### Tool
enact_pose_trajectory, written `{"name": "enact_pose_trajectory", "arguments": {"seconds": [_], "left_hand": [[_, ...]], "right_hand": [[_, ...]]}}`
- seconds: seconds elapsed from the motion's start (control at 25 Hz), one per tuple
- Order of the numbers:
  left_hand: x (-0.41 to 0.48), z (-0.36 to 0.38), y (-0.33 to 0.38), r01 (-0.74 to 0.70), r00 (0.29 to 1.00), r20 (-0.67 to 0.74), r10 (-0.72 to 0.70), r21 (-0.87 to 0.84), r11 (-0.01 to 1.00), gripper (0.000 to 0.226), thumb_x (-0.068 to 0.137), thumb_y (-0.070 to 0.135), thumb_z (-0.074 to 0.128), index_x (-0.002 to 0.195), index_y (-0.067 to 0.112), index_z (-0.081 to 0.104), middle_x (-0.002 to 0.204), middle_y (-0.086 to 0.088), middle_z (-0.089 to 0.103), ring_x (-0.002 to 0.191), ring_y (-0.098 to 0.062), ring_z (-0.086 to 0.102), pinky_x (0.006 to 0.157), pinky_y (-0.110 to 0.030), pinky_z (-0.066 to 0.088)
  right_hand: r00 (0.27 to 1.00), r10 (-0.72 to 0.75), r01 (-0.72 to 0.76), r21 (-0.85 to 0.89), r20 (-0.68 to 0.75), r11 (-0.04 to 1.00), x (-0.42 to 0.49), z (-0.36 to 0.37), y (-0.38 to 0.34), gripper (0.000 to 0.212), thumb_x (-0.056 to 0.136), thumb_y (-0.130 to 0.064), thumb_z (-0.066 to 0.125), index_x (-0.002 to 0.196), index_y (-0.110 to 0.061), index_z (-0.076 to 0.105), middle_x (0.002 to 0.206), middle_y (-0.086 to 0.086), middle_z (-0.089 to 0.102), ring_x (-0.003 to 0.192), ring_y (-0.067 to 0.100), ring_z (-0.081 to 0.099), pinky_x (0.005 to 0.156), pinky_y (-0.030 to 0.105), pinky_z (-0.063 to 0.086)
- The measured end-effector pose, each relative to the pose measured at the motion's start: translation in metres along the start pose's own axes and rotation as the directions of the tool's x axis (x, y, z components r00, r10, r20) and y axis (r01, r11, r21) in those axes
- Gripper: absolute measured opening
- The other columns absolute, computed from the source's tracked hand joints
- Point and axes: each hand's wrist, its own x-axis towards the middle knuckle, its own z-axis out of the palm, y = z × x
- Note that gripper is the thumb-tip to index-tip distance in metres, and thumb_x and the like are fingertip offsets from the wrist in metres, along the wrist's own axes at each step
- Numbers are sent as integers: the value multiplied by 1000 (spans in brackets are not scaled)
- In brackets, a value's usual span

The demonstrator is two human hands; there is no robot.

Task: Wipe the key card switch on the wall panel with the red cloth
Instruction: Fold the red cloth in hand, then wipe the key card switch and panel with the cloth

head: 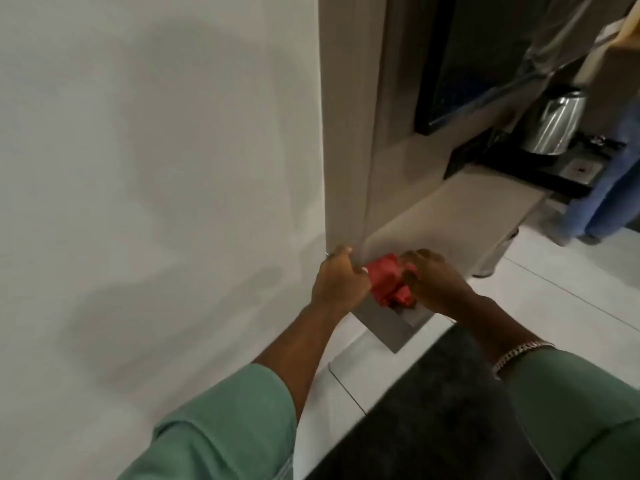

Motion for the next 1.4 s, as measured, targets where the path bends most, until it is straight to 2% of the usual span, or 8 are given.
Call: {"name": "enact_pose_trajectory", "arguments": {"seconds": [0.12, 0.32, 0.48, 0.92, 1.08, 1.2, 1.28, 1.4], "left_hand": [[18, 51, -21, 265, 963, 94, -251, -204, 942, 43, 88, 27, 59, 125, 9, 51, 114, -10, 62, 105, -28, 59, 84, -33, 48], [36, 93, -41, 502, 846, 195, -497, -607, 616, 52, 83, 31, 69, 127, 9, 52, 118, -14, 64, 100, -34, 65, 69, -40, 61], [22, 74, -59, 508, 838, 295, -458, -727, 462, 53, 77, 16, 76, 125, 9, 56, 118, -17, 67, 100, -34, 66, 82, -47, 60], [-114, -196, -47, 301, 954, 263, -147, -848, 436, 41, 82, 5, 35, 116, 6, 57, 100, -15, 67, 84, -29, 67, 62, -37, 58], [-194, -310, -25, 91, 995, 97, -18, -838, 537, 41, 82, 8, 35, 110, 8, 64, 102, -12, 69, 93, -26, 64, 81, -40, 53], [-256, -379, -5, -74, 992, -125, -29, -743, 665, 30, 80, 7, 40, 83, 14, 70, 78, -1, 68, 79, -19, 61, 74, -34, 51], [-290, -416, 7, -170, 938, -334, -90, -672, 721, 23, 80, 4, 45, 68, 15, 61, 62, 3, 59, 68, -17, 53, 61, -28, 46], [-329, -464, 14, -305, 790, -604, -106, -537, 787, 24, 79, 4, 54, 98, 13, 66, 88, -4, 67, 79, -17, 59, 57, -24, 48]], "right_hand": [[996, 85, -84, -22, 31, 996, 12, 32, 22, 41, 98, -39, 47, 137, -27, 46, 141, 16, 48, 123, 44, 49, 101, 52, 46], [997, 64, -63, 10, -40, 998, 10, 59, 24, 34, 98, -39, 51, 127, -23, 57, 137, 15, 51, 116, 39, 50, 95, 42, 44], [997, 8, 0, 111, -76, 994, -5, 67, 4, 28, 94, -39, 54, 114, -19, 60, 126, 10, 56, 110, 33, 54, 91, 40, 47], [842, -436, 497, 141, -319, 857, -64, 39, -244, 69, 89, -72, 32, 144, -32, 38, 157, 11, 36, 140, 37, 38, 112, 53, 38], [722, -511, 654, 221, -466, 723, -95, 9, -363, 65, 85, -61, 52, 143, -33, 43, 157, 10, 35, 140, 38, 36, 113, 46, 36], [564, -538, 781, 192, -626, 595, -115, -12, -446, 58, 84, -43, 59, 139, -30, 46, 153, 16, 41, 137, 41, 41, 115, 44, 35], [445, -545, 847, 136, -710, 514, -129, -21, -497, 57, 82, -32, 64, 137, -29, 46, 150, 20, 44, 135, 44, 43, 113, 47, 37], [321, -526, 901, 84, -787, 425, -150, -33, -566, 58, 84, -30, 72, 136, -25, 47, 148, 25, 44, 134, 47, 43, 111, 52, 41]]}}
